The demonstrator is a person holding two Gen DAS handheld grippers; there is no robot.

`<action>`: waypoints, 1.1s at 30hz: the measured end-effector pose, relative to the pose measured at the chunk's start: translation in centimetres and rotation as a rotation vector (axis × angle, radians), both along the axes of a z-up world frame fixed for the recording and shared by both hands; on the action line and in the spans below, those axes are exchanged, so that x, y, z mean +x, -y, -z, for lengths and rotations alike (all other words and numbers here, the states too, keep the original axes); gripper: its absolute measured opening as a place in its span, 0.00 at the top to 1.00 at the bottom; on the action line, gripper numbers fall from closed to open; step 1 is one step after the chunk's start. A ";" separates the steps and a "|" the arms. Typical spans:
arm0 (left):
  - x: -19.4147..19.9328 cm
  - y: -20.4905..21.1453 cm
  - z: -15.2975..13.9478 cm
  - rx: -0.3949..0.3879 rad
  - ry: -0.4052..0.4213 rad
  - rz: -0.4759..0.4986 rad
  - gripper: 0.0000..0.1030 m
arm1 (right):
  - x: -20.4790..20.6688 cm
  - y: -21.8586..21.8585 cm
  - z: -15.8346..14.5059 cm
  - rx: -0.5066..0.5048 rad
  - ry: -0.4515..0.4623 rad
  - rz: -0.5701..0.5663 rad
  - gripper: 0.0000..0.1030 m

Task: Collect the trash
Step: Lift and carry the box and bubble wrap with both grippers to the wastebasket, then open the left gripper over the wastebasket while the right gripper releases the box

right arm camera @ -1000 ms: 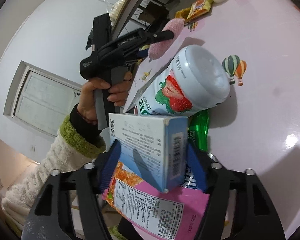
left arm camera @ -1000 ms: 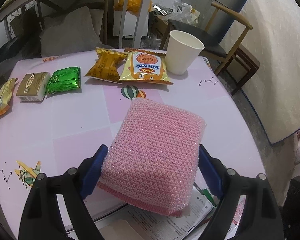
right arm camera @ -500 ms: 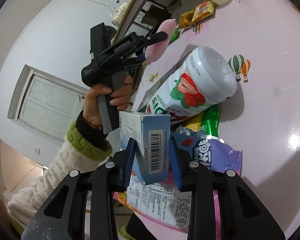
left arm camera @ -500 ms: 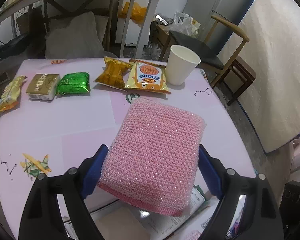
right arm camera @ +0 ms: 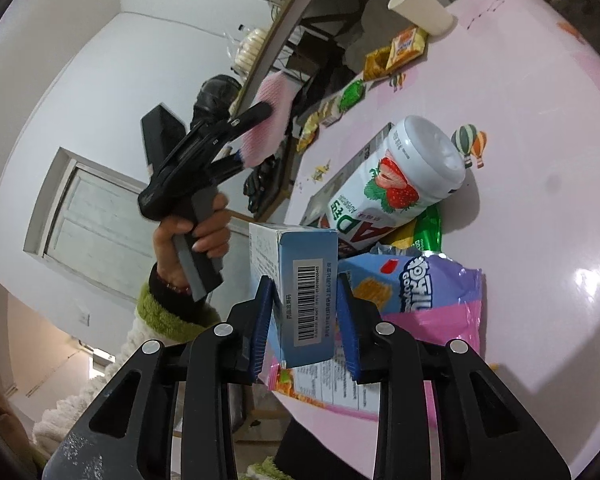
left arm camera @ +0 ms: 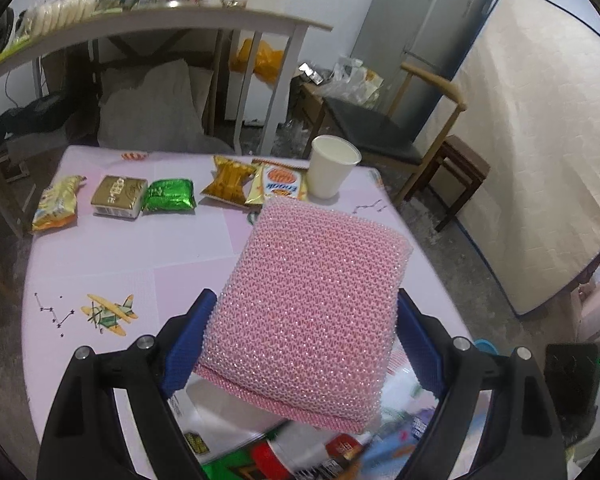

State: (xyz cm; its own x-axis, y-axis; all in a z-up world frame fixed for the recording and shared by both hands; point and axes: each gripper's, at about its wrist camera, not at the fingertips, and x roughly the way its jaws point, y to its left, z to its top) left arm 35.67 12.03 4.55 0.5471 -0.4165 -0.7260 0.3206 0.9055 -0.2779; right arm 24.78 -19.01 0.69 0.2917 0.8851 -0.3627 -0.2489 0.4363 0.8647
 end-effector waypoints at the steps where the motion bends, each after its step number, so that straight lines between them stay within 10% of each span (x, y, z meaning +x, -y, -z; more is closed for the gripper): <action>1: -0.9 0.1 -0.7 -0.003 0.012 0.007 0.18 | -0.4 0.4 -0.2 0.006 0.006 0.008 0.72; 14: -10.4 8.4 -5.4 -0.109 0.063 0.216 0.18 | -9.6 9.6 0.1 0.090 0.046 0.244 0.72; 24: -15.0 29.7 -2.9 -0.052 -0.038 0.577 0.17 | -22.8 23.8 5.4 0.119 -0.020 0.705 0.72; 33: -20.0 50.4 6.8 0.064 -0.240 0.767 0.17 | -31.9 33.8 12.9 0.066 -0.206 1.124 0.72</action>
State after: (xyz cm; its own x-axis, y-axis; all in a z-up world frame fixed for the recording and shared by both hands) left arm 15.69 -38.41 -2.29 -0.0486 -0.5667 -0.8225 0.7974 0.4739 -0.3737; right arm -7.11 -52.84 -12.25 0.8705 0.1800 -0.4581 0.4028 0.2744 0.8732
